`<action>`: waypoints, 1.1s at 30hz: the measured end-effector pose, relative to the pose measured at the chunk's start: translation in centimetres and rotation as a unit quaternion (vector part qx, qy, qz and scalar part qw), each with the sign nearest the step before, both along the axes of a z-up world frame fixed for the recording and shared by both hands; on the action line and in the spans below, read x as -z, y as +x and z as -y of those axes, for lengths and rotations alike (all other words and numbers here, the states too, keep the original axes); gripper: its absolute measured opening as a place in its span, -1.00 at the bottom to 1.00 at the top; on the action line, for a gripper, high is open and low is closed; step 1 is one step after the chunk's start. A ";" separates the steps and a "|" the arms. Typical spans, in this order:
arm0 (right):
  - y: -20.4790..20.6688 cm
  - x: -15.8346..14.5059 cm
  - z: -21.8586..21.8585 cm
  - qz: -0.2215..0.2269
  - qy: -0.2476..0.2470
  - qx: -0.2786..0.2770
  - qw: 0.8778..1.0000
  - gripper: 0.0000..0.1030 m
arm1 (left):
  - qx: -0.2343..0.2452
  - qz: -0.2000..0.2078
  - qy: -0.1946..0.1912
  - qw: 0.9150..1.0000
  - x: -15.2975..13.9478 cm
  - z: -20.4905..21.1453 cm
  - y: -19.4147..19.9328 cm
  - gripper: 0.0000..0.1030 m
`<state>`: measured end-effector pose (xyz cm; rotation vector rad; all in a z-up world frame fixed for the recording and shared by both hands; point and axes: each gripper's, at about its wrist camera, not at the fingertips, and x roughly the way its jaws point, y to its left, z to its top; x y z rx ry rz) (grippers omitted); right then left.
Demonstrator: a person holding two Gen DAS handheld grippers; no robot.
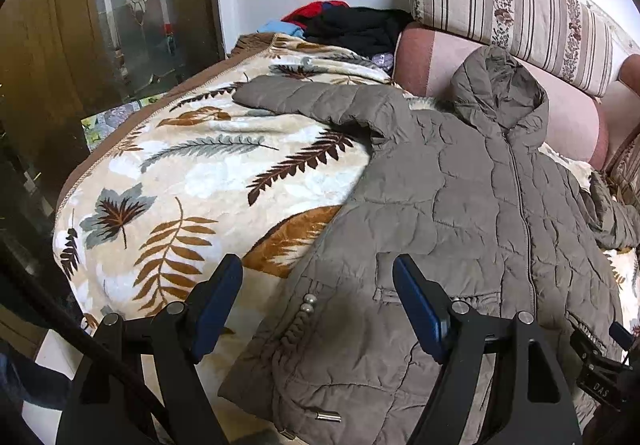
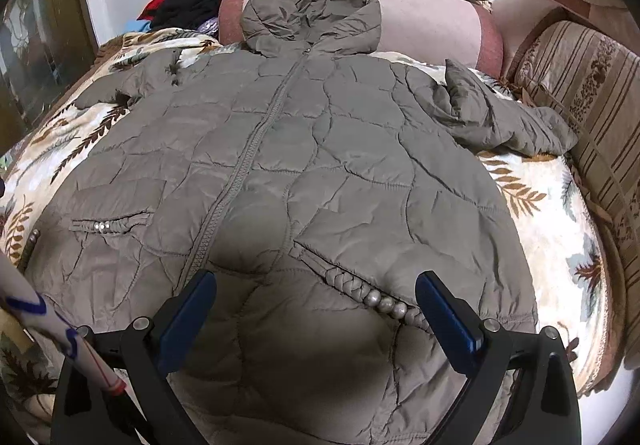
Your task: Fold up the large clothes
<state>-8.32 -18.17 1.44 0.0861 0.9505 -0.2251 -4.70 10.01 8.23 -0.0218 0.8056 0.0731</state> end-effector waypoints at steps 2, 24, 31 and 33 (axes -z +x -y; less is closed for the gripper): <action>-0.1 0.1 0.1 0.003 -0.002 -0.001 1.000 0.97 | 0.000 0.001 0.002 1.000 0.1 0.2 -0.3 0.50; 0.1 1.3 -0.2 -0.001 0.007 -0.004 1.000 0.97 | 0.003 0.007 0.009 1.000 -0.1 0.9 -0.4 0.50; 0.0 1.4 -0.4 0.016 0.019 -0.017 1.000 0.97 | -0.042 0.010 -0.003 0.999 -1.1 0.3 0.1 0.50; -0.4 1.6 -0.2 0.018 0.017 -0.022 0.999 0.97 | -0.048 0.020 0.004 0.999 -1.5 0.5 -0.3 0.50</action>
